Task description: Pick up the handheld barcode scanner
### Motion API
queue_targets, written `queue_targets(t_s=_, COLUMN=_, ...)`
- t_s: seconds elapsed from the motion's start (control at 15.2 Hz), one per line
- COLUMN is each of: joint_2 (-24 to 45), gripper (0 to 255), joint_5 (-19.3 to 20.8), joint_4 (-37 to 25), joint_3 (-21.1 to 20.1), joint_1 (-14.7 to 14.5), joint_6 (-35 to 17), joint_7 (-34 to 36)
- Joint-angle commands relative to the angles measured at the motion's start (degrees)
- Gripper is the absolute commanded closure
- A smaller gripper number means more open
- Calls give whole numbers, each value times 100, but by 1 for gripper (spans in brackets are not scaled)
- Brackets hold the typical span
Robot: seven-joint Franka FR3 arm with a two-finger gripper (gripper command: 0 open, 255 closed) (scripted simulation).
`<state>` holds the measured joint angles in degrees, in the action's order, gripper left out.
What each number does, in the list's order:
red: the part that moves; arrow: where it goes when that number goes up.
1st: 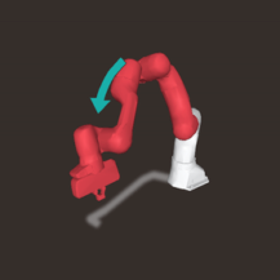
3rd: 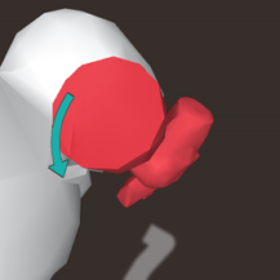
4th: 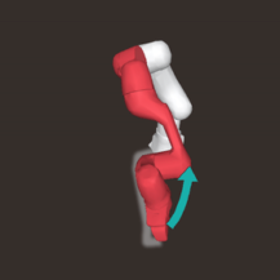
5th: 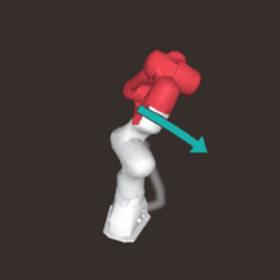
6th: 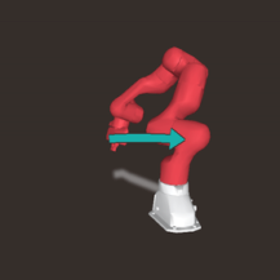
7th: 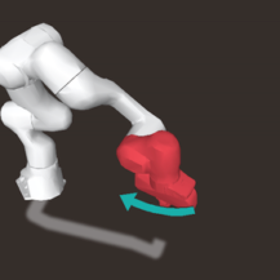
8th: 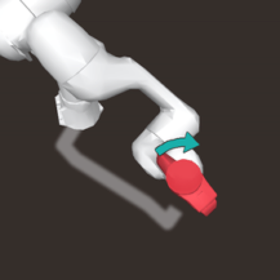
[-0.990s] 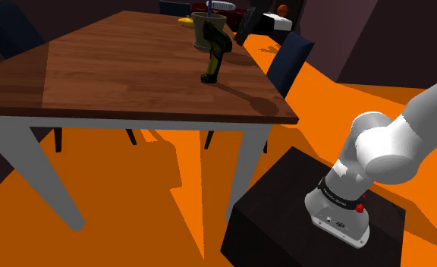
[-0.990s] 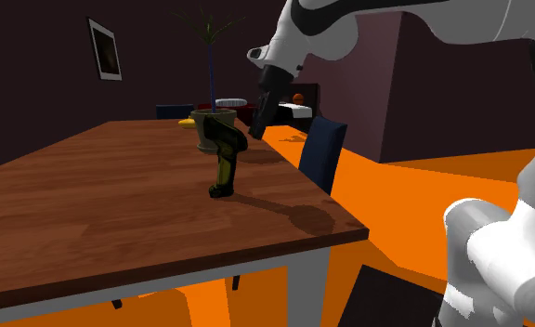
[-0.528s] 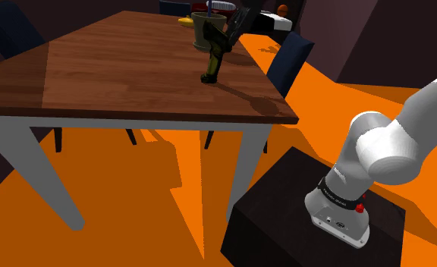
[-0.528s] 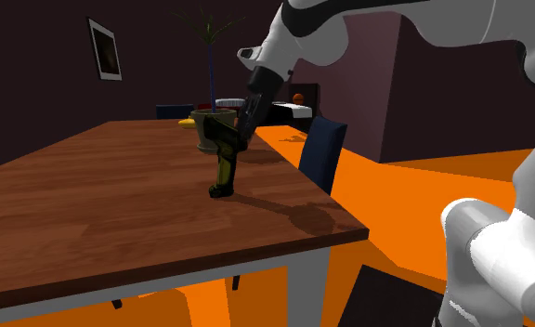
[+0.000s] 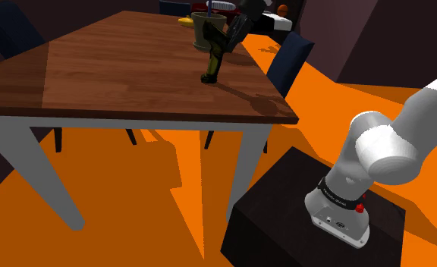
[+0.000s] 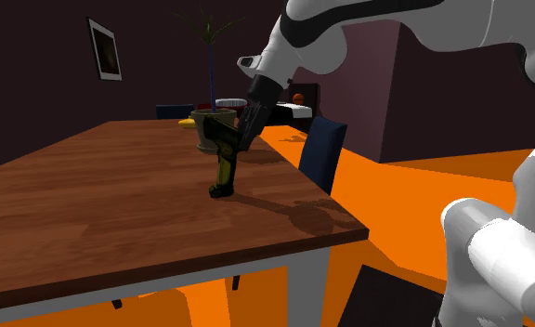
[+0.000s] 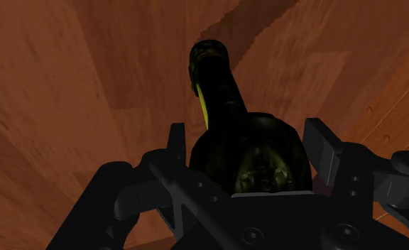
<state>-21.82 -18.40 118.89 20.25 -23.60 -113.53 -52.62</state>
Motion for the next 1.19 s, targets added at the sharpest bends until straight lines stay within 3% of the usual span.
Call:
queue_targets(t_s=0.0, joint_2=3, gripper=255, joint_5=1, joint_4=3, joint_3=0, joint_1=0, joint_6=-2, joint_7=-1)
queue_targets(t_s=0.4, joint_2=3, gripper=255, joint_5=1, joint_4=6, joint_3=1, joint_1=1, joint_6=-3, joint_7=-3)
queue_targets(t_s=1.12, joint_2=141, gripper=255, joint_5=49, joint_4=-947, joint_3=6, joint_1=-26, joint_6=775, joint_7=271)
